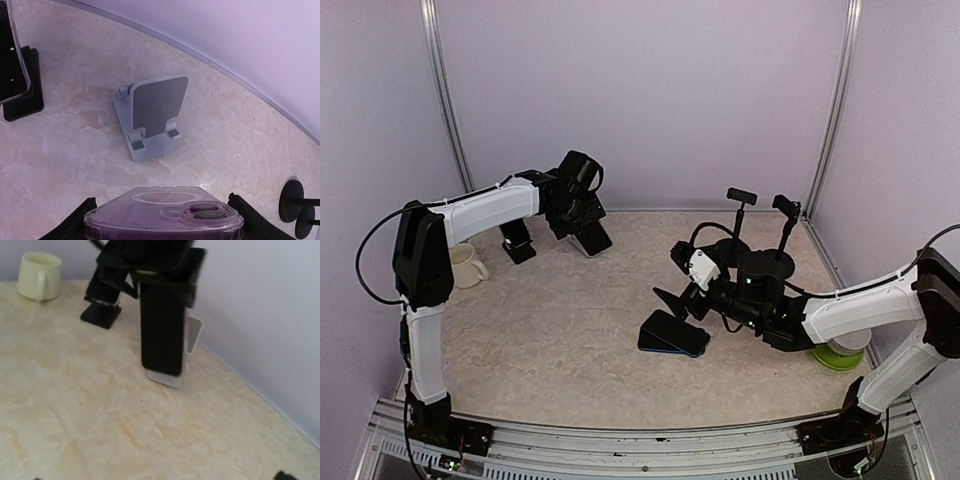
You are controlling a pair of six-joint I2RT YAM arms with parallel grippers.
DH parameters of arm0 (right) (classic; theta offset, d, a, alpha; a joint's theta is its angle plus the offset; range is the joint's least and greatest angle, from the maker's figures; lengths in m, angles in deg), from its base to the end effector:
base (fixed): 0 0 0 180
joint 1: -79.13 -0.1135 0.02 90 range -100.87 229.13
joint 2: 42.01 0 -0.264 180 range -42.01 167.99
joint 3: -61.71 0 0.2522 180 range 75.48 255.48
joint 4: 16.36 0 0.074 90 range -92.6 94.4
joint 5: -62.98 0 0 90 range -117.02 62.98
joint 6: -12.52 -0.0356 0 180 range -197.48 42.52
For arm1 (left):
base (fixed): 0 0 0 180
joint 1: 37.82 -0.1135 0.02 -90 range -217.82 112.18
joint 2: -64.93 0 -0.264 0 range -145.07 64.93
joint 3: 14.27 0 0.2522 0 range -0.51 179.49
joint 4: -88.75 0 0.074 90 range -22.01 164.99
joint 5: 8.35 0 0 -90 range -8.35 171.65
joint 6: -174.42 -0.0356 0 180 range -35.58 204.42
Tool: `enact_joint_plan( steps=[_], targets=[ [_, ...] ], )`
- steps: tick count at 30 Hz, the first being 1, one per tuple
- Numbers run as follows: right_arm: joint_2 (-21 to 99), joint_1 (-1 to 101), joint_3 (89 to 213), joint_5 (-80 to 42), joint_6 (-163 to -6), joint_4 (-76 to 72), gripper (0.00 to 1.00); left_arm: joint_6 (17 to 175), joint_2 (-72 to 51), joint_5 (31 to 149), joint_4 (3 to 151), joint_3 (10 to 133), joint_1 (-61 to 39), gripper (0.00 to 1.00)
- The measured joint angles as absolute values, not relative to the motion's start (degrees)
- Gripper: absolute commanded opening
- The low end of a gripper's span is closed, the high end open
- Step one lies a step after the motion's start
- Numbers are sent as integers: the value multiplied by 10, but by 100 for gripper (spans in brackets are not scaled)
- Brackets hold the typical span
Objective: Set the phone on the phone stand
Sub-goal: Pass from the left arm to the right
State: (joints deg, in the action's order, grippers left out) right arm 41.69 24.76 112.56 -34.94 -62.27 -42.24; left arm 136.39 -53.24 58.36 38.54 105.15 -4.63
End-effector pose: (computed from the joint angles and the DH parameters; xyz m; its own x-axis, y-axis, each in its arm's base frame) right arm 0.1854 0.2502 0.2258 0.1221 -0.2757 -0.9535 -0.7185 0.6382 -0.2766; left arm 0.3984 -0.2438 0.2713 -0.6138 -0.4630 -0.6394 -0.3213 0.8863 -0.3335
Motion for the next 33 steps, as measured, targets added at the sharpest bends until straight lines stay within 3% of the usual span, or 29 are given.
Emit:
enact_joint_plan(
  steps=[14, 33],
  targets=[
    [626, 225, 1258, -366, -562, -534, 100, 1478, -454, 684, 387, 978, 56, 35],
    [679, 218, 1269, -422, -513, -597, 100, 1569, -365, 729, 425, 888, 86, 36]
  ],
)
